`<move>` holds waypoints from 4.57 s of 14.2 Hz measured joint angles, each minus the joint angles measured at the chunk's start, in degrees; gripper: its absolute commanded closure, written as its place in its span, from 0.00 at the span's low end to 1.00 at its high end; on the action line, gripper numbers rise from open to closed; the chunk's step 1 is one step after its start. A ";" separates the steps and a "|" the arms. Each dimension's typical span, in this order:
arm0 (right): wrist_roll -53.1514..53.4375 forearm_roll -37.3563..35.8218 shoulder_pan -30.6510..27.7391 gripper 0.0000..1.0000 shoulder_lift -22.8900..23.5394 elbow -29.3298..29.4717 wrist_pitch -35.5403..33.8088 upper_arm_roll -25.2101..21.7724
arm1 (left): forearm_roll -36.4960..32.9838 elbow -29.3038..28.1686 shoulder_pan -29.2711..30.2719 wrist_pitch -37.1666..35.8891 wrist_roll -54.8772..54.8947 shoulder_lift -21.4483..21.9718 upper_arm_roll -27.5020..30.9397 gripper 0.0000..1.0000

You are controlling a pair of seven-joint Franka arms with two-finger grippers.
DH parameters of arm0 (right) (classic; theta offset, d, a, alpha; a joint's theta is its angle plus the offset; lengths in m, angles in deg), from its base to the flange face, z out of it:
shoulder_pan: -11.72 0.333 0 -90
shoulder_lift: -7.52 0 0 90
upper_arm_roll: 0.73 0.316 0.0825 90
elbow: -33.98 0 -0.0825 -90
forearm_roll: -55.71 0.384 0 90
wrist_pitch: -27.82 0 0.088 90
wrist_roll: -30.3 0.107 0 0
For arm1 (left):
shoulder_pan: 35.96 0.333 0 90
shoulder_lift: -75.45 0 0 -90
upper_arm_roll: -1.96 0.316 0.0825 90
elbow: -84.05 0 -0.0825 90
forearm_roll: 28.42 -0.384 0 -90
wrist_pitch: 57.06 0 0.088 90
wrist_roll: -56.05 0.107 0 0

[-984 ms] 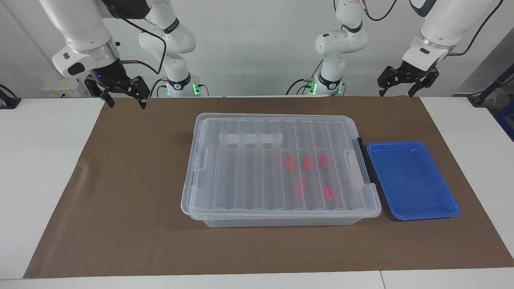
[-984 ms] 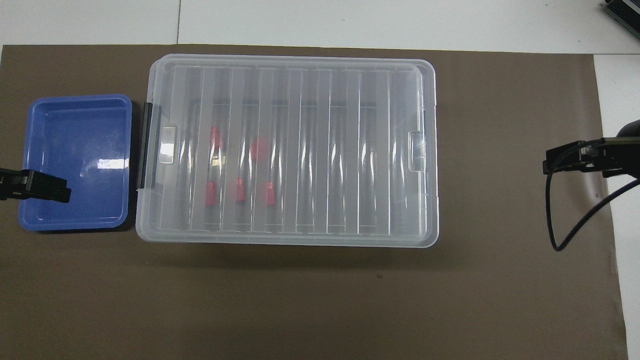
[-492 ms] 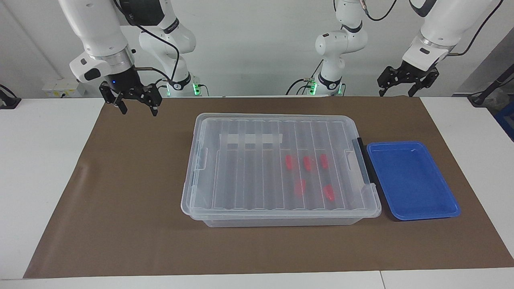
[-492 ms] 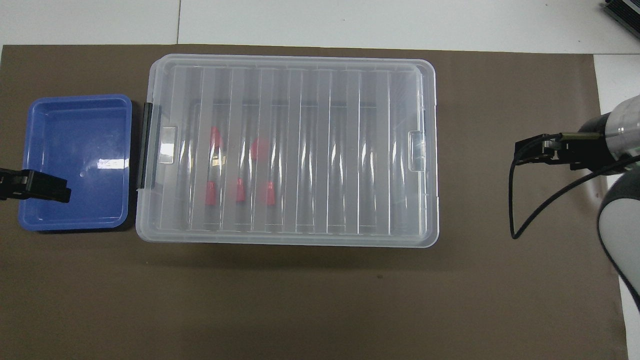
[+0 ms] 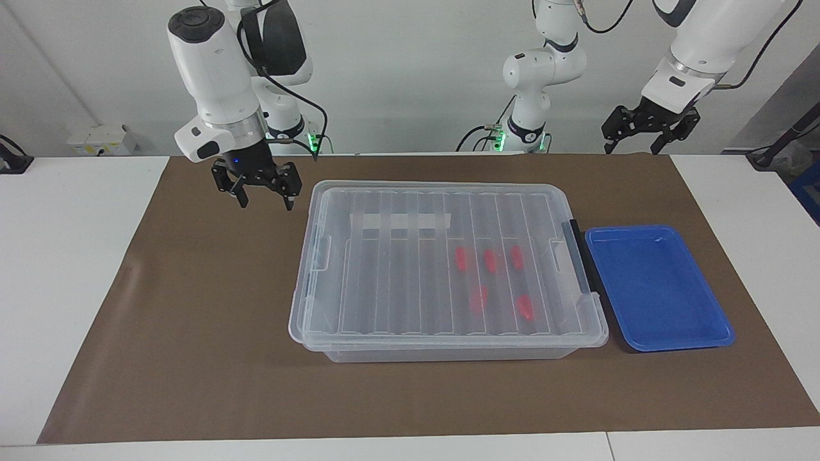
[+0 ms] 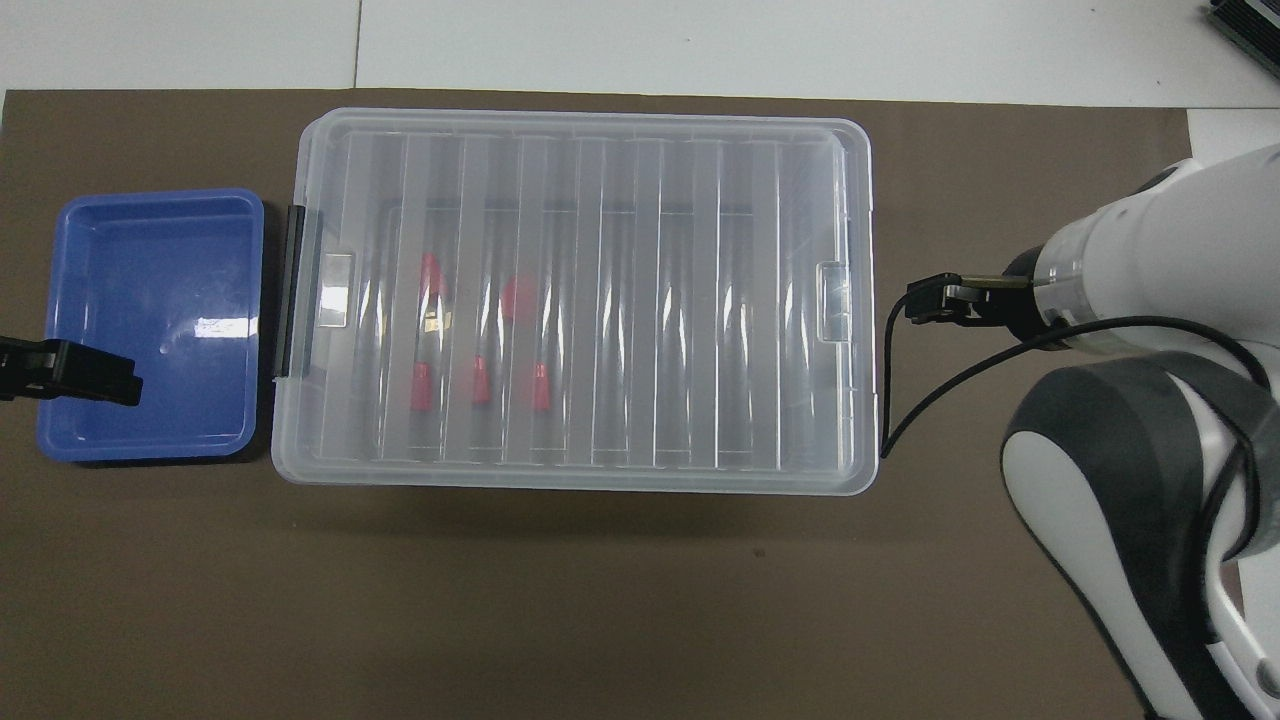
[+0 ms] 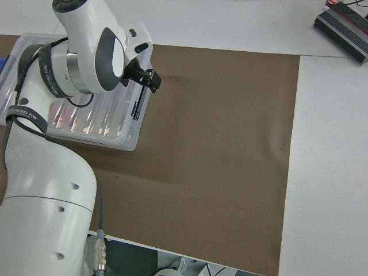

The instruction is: Place red block in blue tray from box

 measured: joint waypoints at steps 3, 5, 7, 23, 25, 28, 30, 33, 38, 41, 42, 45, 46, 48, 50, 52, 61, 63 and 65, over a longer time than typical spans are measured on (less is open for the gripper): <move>0.47 -0.11 0.03 0.05 2.66 -0.33 2.83 1.26 | 0.00 0.00 0.01 0.00 0.00 0.00 0.06 0.00; 0.63 -1.04 0.04 0.06 4.22 -0.34 3.74 1.73 | 0.00 0.00 0.01 0.00 0.00 0.00 0.06 0.00; 1.45 -1.81 0.08 0.07 5.43 -0.35 4.77 2.22 | 0.00 0.00 0.01 0.00 0.00 0.00 0.06 0.00; 1.02 -3.06 1.23 0.09 7.72 -2.17 6.46 2.13 | 0.64 -0.03 -1.56 3.47 -14.31 0.13 -1.38 0.00; -1.19 -3.08 1.15 0.08 7.72 -2.23 6.46 0.99 | 0.64 -0.13 -3.81 5.19 -18.80 0.13 -1.61 0.00; -5.03 -3.06 1.03 0.08 7.71 -2.24 6.45 -1.04 | 0.64 -1.10 -5.85 8.95 -23.01 0.15 -1.74 0.00; -7.99 -3.07 0.98 0.07 7.72 -2.25 6.45 -2.61 | 0.64 -2.87 -7.01 12.24 -24.91 0.27 -1.78 0.00; -12.40 -3.07 0.85 0.06 7.72 -2.25 6.45 -4.65 | 0.64 -4.89 -8.70 16.27 -25.96 0.31 -1.82 0.00; -20.80 -3.07 0.80 0.06 7.72 -2.26 6.43 -9.02 | -0.03 -6.50 -13.13 24.43 -30.31 -3.76 -1.92 0.00; -25.31 -3.07 0.80 0.06 7.72 -2.26 6.30 -10.99 | -3.37 -6.47 -15.49 29.47 -32.96 -8.96 -1.91 0.00; -26.87 -3.07 0.81 0.06 7.72 -2.26 6.28 -11.61 | -3.97 -6.35 -16.00 31.36 -33.86 -10.73 -1.93 0.00; -32.67 -3.07 0.80 0.06 7.72 -2.26 6.26 -13.89 | -4.32 -3.96 -16.52 34.62 -35.63 -15.76 -1.86 0.00; -34.84 -3.07 0.80 0.06 7.72 -2.26 6.23 -14.79 | -4.73 -2.91 -16.59 34.69 -35.74 -16.93 -1.79 0.00; -38.56 -3.07 0.78 0.06 7.72 -2.25 6.16 -16.59 | -5.87 -0.95 -16.60 34.76 -36.00 -18.70 -1.56 0.00; -41.72 -3.07 0.76 0.06 7.72 -2.23 6.16 -18.14 | -6.68 -0.20 -16.68 36.74 -36.96 -20.66 -1.49 0.00; -43.39 -3.07 0.75 0.06 7.72 -2.22 6.16 -19.06 | -9.64 -0.18 -16.71 39.98 -39.19 -23.20 -1.41 0.00; -45.94 -3.07 0.78 0.06 7.71 -2.12 6.16 -20.34 | -12.26 -7.53 -16.56 53.34 -40.66 -29.02 0.60 0.00; -45.94 -3.07 0.78 0.05 7.69 -2.00 5.98 -20.34 | -12.27 -10.36 -16.56 56.13 -40.80 -29.25 0.82 0.00; -45.94 -3.07 0.86 0.04 7.53 -1.55 5.03 -20.29 | -12.27 -12.63 -16.56 58.10 -41.81 -29.26 0.94 0.00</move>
